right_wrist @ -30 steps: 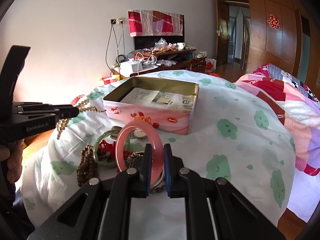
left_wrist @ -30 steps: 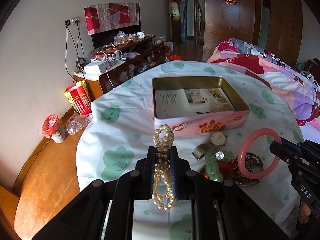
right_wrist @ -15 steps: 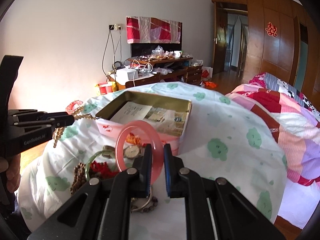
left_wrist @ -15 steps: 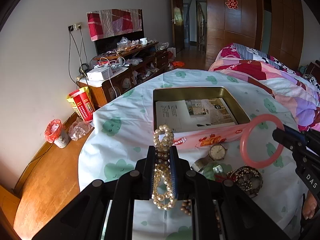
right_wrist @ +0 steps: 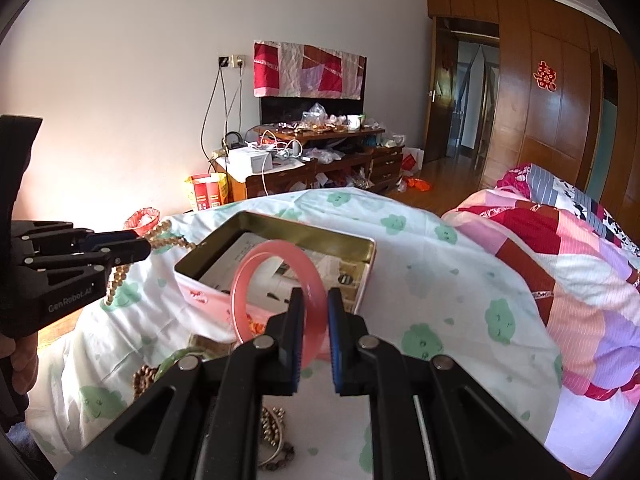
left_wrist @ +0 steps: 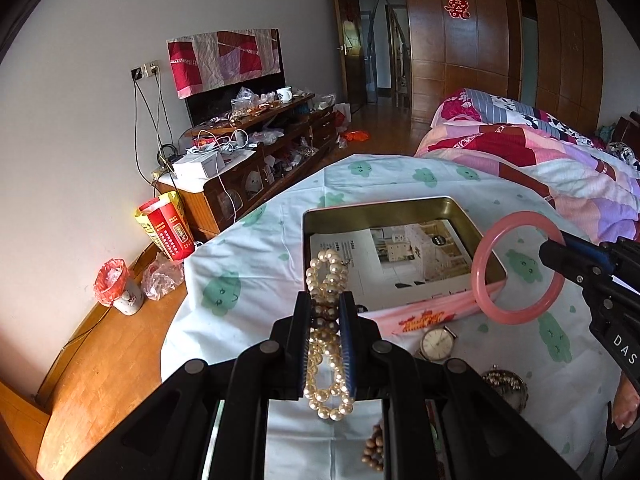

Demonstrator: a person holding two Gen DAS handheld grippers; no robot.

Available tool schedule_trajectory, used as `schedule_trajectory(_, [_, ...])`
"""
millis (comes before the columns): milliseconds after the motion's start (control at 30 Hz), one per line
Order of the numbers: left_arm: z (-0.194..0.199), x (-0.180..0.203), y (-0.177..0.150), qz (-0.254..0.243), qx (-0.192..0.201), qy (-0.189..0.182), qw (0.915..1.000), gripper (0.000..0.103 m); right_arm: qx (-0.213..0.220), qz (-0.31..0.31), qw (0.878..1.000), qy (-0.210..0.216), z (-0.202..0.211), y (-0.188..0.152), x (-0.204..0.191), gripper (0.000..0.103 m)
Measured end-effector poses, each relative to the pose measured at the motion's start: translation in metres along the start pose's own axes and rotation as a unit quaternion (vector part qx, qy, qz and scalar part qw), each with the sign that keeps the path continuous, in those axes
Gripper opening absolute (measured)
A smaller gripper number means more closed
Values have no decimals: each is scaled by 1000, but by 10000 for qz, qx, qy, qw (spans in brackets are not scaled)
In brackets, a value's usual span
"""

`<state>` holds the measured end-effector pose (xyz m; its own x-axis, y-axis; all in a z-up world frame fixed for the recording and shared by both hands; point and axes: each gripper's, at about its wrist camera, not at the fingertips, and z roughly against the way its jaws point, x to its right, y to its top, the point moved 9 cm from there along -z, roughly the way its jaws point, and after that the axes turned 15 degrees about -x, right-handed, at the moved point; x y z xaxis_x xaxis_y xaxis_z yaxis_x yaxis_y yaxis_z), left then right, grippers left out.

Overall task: Organize jewelry
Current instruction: 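Carry both items over the pink tin and open both tools to drop them inside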

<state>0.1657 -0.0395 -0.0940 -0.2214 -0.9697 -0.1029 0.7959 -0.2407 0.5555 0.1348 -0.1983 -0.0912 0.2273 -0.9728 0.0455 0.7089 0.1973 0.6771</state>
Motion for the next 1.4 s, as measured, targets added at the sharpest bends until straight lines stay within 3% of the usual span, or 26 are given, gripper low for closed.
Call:
schedule_trajectory(833, [-41,-1,50,-235,-212,377,9988,13,-190,124,9995,-227,-46,45,17,13])
schedule_trajectory(1400, [-80,2,65,-282,-486,508,9971,14,-555,171,9976,-373,-91,51,17,13])
